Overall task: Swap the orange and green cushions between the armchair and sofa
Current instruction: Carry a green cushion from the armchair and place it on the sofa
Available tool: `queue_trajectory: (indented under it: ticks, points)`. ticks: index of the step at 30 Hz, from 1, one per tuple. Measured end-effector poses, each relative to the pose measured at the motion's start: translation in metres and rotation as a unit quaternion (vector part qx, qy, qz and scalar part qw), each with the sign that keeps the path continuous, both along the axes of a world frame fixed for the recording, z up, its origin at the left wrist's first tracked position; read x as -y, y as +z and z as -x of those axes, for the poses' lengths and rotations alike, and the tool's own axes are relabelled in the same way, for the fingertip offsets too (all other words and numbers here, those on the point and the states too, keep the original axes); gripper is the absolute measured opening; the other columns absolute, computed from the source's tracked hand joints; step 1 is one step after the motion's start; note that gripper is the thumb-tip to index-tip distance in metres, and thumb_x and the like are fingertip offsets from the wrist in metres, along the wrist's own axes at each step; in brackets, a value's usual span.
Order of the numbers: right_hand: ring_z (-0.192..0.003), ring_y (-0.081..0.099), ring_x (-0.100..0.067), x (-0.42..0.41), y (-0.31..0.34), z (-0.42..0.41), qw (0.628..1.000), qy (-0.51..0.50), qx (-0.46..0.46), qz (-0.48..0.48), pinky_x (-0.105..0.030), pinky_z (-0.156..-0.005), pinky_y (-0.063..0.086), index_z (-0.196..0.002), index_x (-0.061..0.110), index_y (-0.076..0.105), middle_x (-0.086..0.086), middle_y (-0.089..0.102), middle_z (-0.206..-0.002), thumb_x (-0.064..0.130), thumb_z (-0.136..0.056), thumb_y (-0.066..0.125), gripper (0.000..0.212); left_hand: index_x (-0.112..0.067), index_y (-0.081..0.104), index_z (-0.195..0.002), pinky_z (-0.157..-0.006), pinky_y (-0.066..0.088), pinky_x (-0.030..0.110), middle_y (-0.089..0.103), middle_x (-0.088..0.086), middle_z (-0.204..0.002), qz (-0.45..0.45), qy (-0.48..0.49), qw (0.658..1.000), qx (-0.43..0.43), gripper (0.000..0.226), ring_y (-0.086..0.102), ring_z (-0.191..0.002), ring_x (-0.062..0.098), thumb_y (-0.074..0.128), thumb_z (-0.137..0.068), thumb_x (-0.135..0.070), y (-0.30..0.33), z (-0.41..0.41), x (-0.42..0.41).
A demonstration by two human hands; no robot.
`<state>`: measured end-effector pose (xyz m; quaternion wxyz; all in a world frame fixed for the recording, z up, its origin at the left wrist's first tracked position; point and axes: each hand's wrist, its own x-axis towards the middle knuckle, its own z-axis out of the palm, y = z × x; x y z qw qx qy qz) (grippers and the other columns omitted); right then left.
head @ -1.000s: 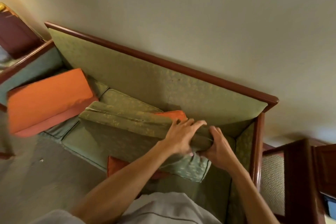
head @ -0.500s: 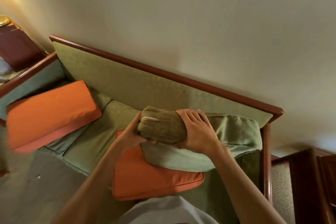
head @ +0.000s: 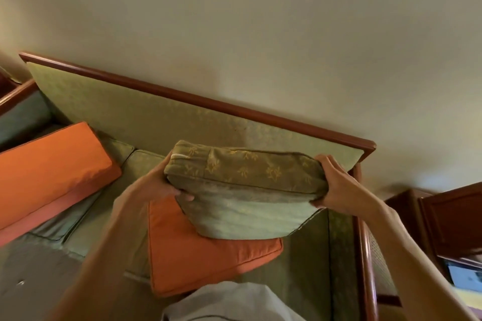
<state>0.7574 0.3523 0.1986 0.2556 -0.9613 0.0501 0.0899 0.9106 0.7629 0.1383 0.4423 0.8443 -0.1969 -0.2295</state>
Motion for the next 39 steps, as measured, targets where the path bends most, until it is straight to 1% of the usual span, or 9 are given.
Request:
queue_trajectory:
  ticks: [4,8,11,15,18,26,29,33,39]
  points:
    - [-0.106,0.046,-0.014,-0.006,-0.014,0.012,0.996,-0.043,0.051,-0.053,-0.032,-0.089,0.049,-0.126,0.027,0.037,0.008,0.038,-0.117,0.022,-0.057,0.093,0.089,-0.034,0.005,-0.157,-0.112,0.034,0.034,0.037,-0.006,-0.155,-0.236,-0.06,0.968,-0.067,0.147,0.038,-0.139,0.018,0.099,-0.045,-0.051,0.059,-0.013,0.004]
    - [-0.106,0.046,-0.019,-0.014,-0.023,0.02,0.991,-0.078,0.092,-0.057,-0.032,-0.085,0.049,-0.131,0.024,0.037,0.006,0.038,-0.116,0.016,-0.057,0.091,0.092,-0.033,-0.012,-0.156,-0.119,0.006,0.064,0.0,0.012,-0.167,-0.353,-0.104,0.92,0.137,0.151,0.001,-0.15,0.044,0.091,-0.05,-0.061,0.077,0.015,0.085]
    - [-0.106,0.042,-0.015,-0.026,-0.025,0.021,0.988,-0.091,0.108,-0.061,-0.029,-0.087,0.043,-0.133,0.02,0.037,0.008,0.036,-0.115,0.014,-0.057,0.089,0.092,0.001,-0.008,-0.155,-0.116,-0.004,0.068,-0.009,0.03,-0.161,-0.415,-0.218,0.853,0.231,0.135,-0.008,-0.146,0.053,0.074,-0.071,-0.067,0.073,0.076,0.188]
    - [-0.1,0.044,-0.016,-0.028,-0.035,0.036,0.975,-0.132,0.157,-0.08,-0.036,-0.087,0.046,-0.123,0.013,0.046,0.007,0.042,-0.108,0.006,-0.065,0.085,0.071,0.01,-0.004,-0.152,-0.12,0.003,0.061,0.017,0.032,-0.155,-0.371,-0.196,0.871,0.254,0.118,0.016,-0.143,0.051,0.076,-0.08,-0.038,0.061,0.127,0.28]
    - [-0.098,0.05,-0.018,-0.015,-0.044,0.056,0.961,-0.183,0.161,-0.13,-0.046,-0.085,0.052,-0.11,0.02,0.048,0.01,0.046,-0.104,0.003,-0.06,0.086,0.065,-0.006,-0.007,-0.156,-0.117,0.017,0.057,0.035,0.026,-0.146,-0.327,-0.205,0.86,0.334,0.125,0.03,-0.136,0.042,0.083,-0.073,-0.028,0.055,0.132,0.285]
    - [-0.1,0.051,-0.017,-0.021,0.054,0.022,0.972,-0.088,0.165,-0.144,-0.047,-0.086,0.051,-0.115,0.032,0.053,0.021,0.05,-0.107,0.015,-0.055,0.092,0.073,-0.028,-0.002,-0.158,-0.106,0.035,0.053,0.053,0.006,-0.139,-0.158,-0.114,0.928,0.318,0.134,0.046,-0.127,0.03,0.09,-0.061,-0.035,0.108,0.094,0.254]
    - [-0.113,0.046,-0.012,-0.064,0.085,0.003,0.967,-0.029,0.208,-0.147,-0.04,-0.099,0.041,-0.135,0.043,0.04,0.033,0.046,-0.117,0.023,-0.053,0.093,0.099,-0.034,0.021,-0.152,-0.106,0.04,0.045,0.056,-0.004,-0.139,-0.069,-0.075,0.966,0.237,0.131,0.051,-0.126,0.021,0.094,-0.045,-0.053,0.116,0.062,0.191]
    - [-0.133,0.032,-0.018,-0.124,0.032,-0.051,0.993,0.059,0.102,-0.028,-0.045,-0.112,0.023,-0.152,0.03,0.016,0.005,0.038,-0.143,0.048,-0.057,0.084,0.119,-0.02,0.051,-0.139,-0.101,0.046,0.029,0.063,-0.005,-0.129,-0.013,-0.043,0.992,0.119,0.109,0.059,-0.119,0.015,0.089,-0.044,-0.057,0.052,0.031,0.111]
    - [-0.147,0.02,-0.021,-0.14,-0.115,-0.056,0.988,0.11,-0.072,0.075,-0.053,-0.118,0.007,-0.154,0.031,0.01,0.004,0.025,-0.159,0.073,-0.055,0.076,0.126,-0.01,0.046,-0.14,-0.09,0.05,0.015,0.061,-0.002,-0.127,-0.005,0.077,0.995,-0.058,0.099,0.061,-0.11,-0.004,0.094,-0.055,0.005,-0.067,0.034,0.021]
